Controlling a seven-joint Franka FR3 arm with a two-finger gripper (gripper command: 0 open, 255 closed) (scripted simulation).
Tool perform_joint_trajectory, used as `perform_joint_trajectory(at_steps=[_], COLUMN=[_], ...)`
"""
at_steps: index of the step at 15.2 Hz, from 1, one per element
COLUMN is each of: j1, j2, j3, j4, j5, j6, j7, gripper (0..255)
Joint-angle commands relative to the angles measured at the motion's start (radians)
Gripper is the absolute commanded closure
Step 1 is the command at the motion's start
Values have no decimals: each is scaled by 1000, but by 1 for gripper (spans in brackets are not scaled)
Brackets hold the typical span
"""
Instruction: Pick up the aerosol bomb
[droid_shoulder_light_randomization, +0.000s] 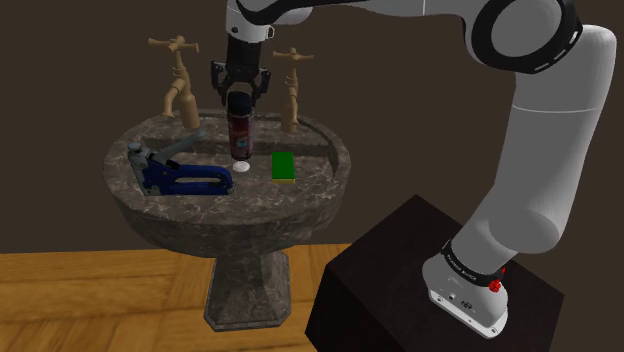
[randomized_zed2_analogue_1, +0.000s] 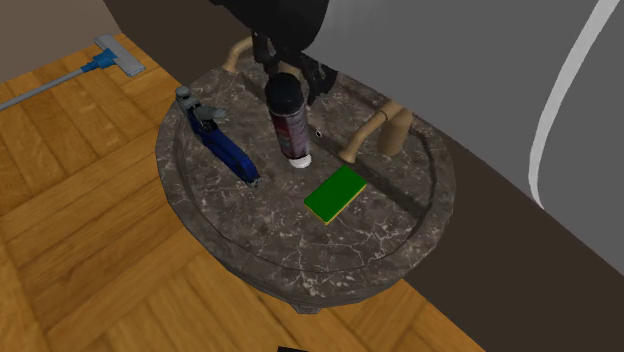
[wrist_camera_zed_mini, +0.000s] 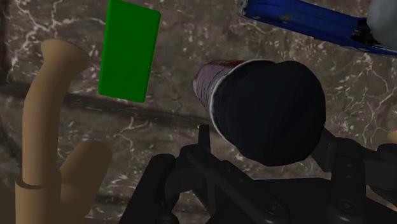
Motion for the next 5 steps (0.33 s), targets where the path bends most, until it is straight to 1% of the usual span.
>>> perform_joint_trajectory(at_steps=[1,3,5], j1=[0,1,2], j2=[-5,-5,-5], j3=[1,1,1], j4=[23,49,51], j5=[1,1,0], j6=[-26,-53,-55], j7=[1,3,3], gripper=[255,255,255])
